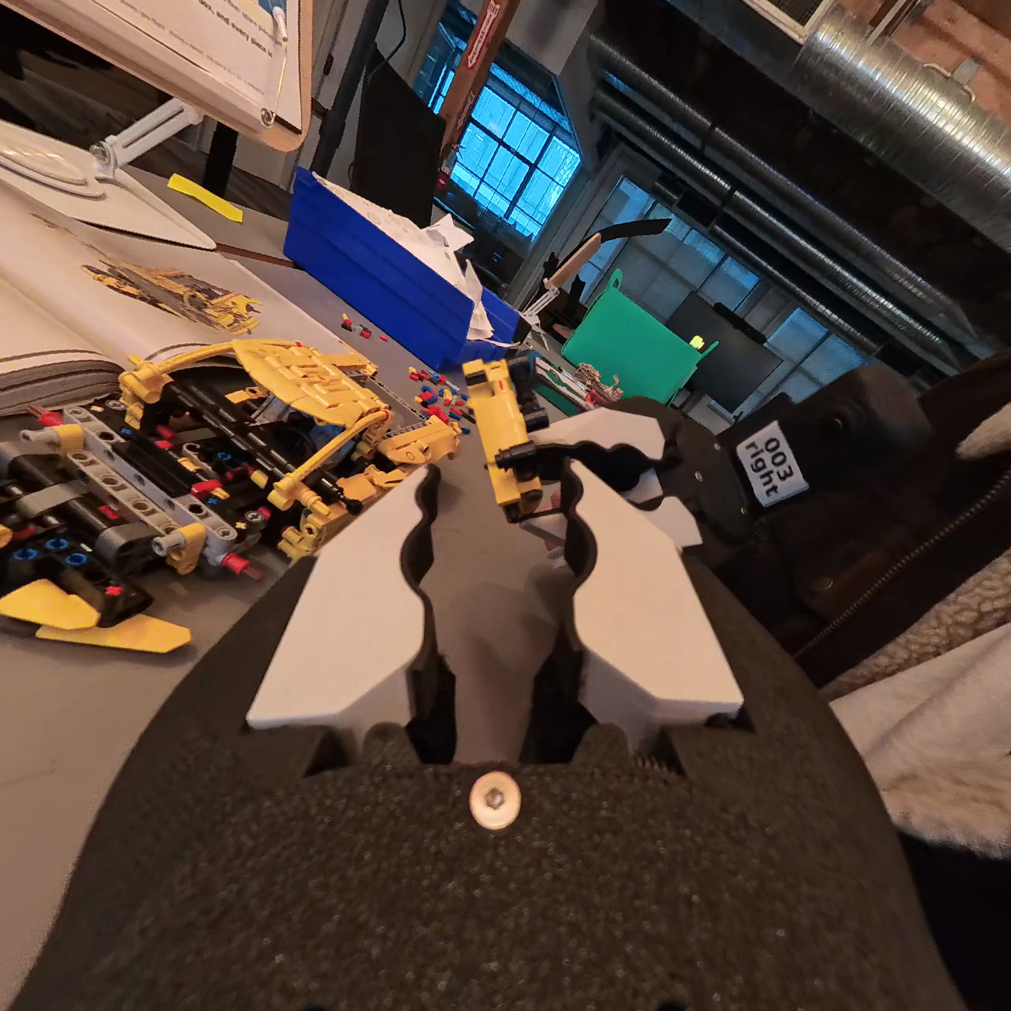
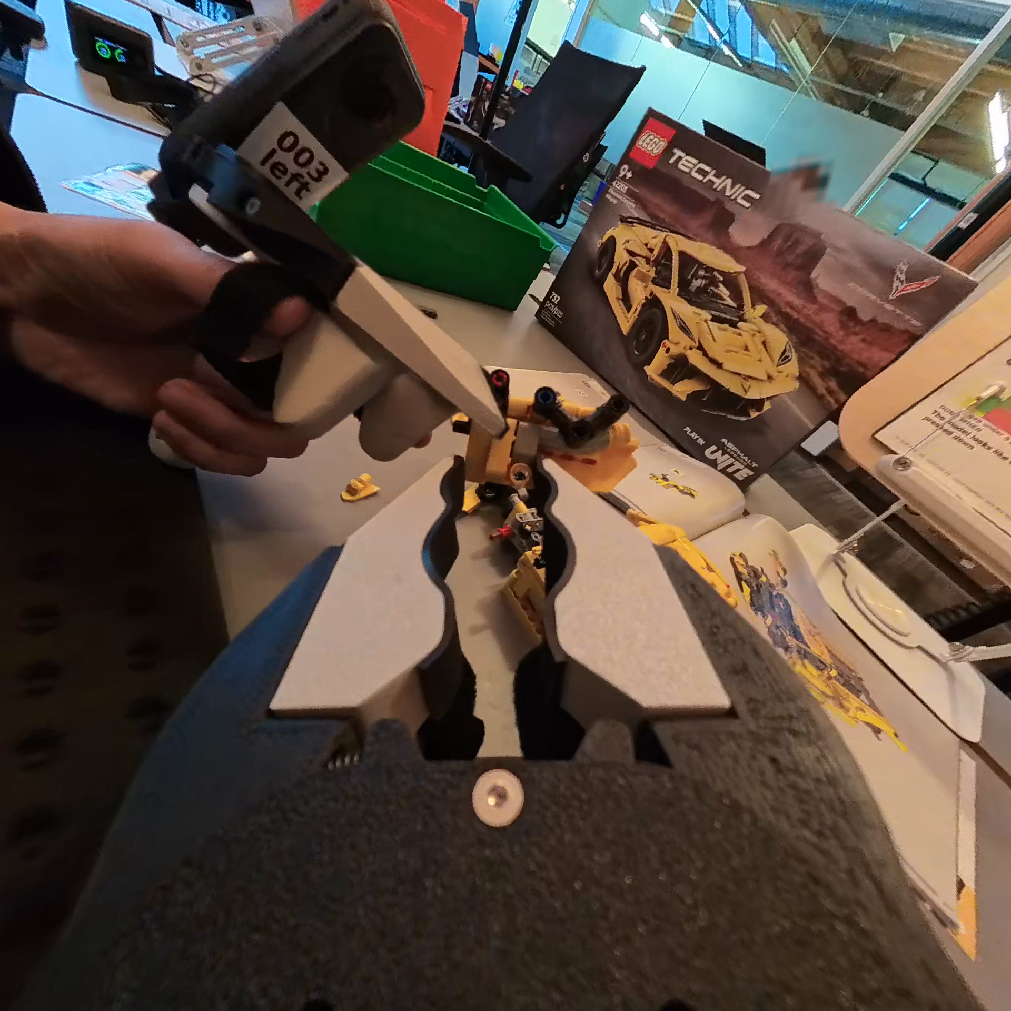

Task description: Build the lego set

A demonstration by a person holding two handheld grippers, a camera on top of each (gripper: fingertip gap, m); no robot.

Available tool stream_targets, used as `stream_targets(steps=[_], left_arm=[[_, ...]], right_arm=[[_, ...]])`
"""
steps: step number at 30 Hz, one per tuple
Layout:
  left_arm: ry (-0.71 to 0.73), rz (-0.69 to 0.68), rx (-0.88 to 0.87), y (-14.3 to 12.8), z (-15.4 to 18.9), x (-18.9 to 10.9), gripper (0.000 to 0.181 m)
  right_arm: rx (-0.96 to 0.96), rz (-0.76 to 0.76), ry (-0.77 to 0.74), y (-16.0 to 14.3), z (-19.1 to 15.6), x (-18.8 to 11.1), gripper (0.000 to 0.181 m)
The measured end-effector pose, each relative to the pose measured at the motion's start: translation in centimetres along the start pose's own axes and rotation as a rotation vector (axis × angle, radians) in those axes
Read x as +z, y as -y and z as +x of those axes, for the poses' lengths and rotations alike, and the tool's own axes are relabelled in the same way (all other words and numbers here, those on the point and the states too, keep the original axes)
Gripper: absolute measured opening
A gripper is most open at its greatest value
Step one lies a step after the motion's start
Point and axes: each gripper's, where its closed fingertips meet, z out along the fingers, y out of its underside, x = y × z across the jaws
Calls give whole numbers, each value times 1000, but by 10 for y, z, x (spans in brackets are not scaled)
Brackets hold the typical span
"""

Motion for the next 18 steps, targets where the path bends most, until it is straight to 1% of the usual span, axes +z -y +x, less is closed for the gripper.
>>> stream_targets(steps=[5, 11, 18], left_arm=[[-6, 5, -48, 0, -1, 3, 43], [-28, 7, -53, 0, 1, 2, 25], [-21, 13, -56, 2, 0, 3, 27]], right_arm=[[-39, 2, -16, 0, -1, 1, 24], [-59, -11, -6, -3, -5, 3, 24], [-115, -36, 3, -8, -10, 6, 24]])
